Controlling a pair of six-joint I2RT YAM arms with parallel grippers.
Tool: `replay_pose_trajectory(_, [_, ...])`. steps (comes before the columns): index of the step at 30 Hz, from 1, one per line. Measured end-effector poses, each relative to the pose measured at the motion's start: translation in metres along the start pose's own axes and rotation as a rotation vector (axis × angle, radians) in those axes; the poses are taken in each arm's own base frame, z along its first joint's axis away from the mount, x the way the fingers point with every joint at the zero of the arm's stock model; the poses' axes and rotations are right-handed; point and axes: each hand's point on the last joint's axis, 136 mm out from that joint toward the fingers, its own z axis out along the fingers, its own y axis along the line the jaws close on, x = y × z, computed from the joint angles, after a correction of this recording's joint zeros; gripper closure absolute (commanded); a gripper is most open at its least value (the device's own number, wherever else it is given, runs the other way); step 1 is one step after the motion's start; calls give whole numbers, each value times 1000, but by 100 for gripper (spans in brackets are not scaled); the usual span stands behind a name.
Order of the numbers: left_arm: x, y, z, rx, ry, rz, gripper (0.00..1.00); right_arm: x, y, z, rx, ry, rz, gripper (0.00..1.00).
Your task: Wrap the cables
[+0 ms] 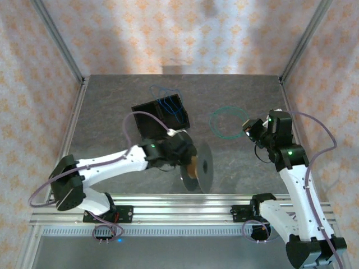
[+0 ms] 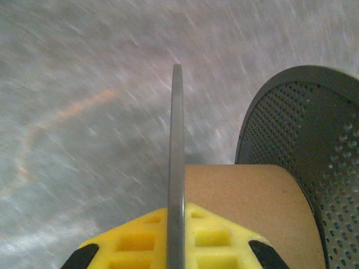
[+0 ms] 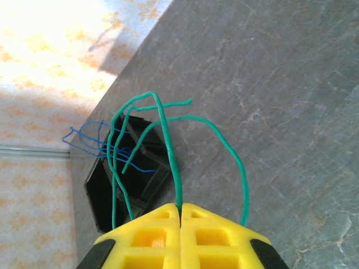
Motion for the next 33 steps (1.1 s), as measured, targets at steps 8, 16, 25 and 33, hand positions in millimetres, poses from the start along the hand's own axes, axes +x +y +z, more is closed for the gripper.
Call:
replay_pose_trajectory(8, [-62,45,9,72,-91,-131,100,4,39,-12,-195,27,-82,100])
replay_pose_trajectory(16, [-100,34,-14,-4,-115,73,100,28,63,-18,-369,147,-183,100])
replay_pose_trajectory(25, [-116,32,-25,-120,-75,469,100,29,61,-25,-382,98,-347,100])
replay_pose_trajectory(33, [-122,48,-18,-243,-29,667,88,23,59,-23,-363,56,-394,100])
